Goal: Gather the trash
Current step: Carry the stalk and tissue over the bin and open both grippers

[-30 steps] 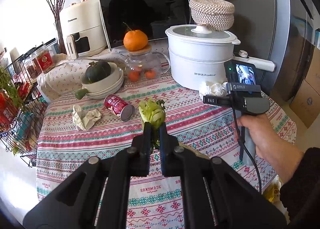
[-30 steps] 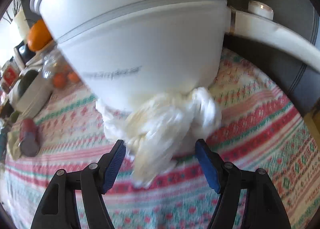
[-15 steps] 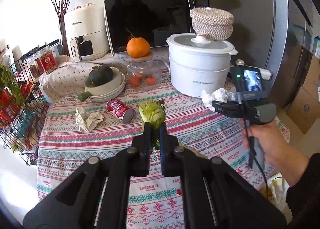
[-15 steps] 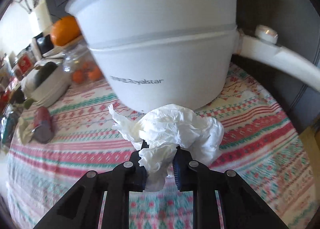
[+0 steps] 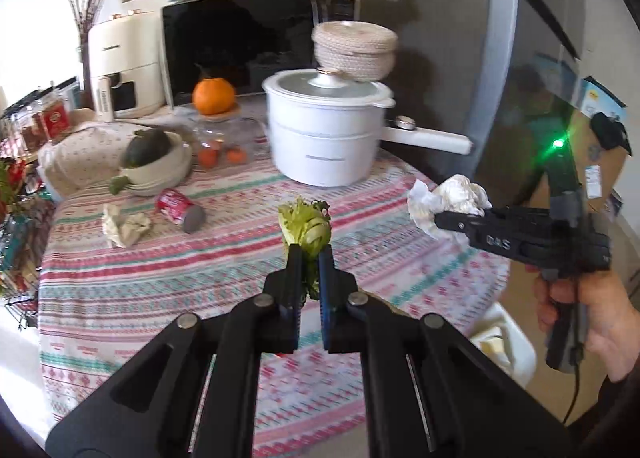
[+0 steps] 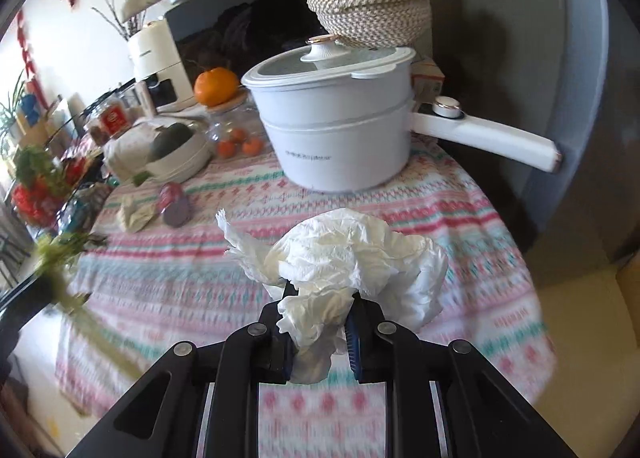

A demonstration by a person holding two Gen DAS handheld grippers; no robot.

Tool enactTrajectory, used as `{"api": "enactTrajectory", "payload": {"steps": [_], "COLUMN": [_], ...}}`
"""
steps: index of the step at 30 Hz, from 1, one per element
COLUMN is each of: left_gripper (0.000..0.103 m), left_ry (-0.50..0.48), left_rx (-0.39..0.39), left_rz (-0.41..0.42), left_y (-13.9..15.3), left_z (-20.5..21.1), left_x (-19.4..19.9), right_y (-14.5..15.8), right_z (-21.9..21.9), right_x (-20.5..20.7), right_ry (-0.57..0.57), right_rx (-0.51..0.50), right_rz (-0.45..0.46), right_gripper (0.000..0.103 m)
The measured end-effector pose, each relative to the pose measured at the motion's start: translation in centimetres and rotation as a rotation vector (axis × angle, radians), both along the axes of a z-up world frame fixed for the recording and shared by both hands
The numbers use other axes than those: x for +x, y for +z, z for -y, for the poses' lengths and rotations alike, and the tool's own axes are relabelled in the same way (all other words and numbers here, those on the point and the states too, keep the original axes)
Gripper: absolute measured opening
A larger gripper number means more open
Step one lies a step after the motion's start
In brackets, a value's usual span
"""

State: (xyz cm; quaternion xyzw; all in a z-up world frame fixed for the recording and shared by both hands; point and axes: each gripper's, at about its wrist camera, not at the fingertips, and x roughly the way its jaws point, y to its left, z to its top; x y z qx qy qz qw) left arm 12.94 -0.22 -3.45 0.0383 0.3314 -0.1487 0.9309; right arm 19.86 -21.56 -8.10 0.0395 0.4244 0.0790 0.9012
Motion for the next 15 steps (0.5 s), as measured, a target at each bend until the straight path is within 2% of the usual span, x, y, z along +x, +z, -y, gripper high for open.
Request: {"api": "enactTrajectory", "payload": {"steps": [4, 8, 15], "left_gripper": [0.009, 0.009, 0.009], "left_ry": [-0.069, -0.156, -0.31], "left_rx": [-0.009, 0.017, 0.077], "left_rz": [-0.033, -0.067, -0.209], "left_y": [-0.5, -1.5, -6.1], "left_z": [2.0, 4.7, 9.6], "left_x": [-1.4, -3.0, -5.2], "right_y": [0.4, 0.4, -1.6], "right_z": [1.9, 3.9, 7.9], "right_x": [-3.8, -7.1, -10.6], "right_ry": [-0.002, -0.02, -0.073], "right_rx": [0.022, 0.025, 0.043], "right_rz": [-0.031, -0.077, -0.205], "right_gripper": [0.021, 0.021, 0.021]}}
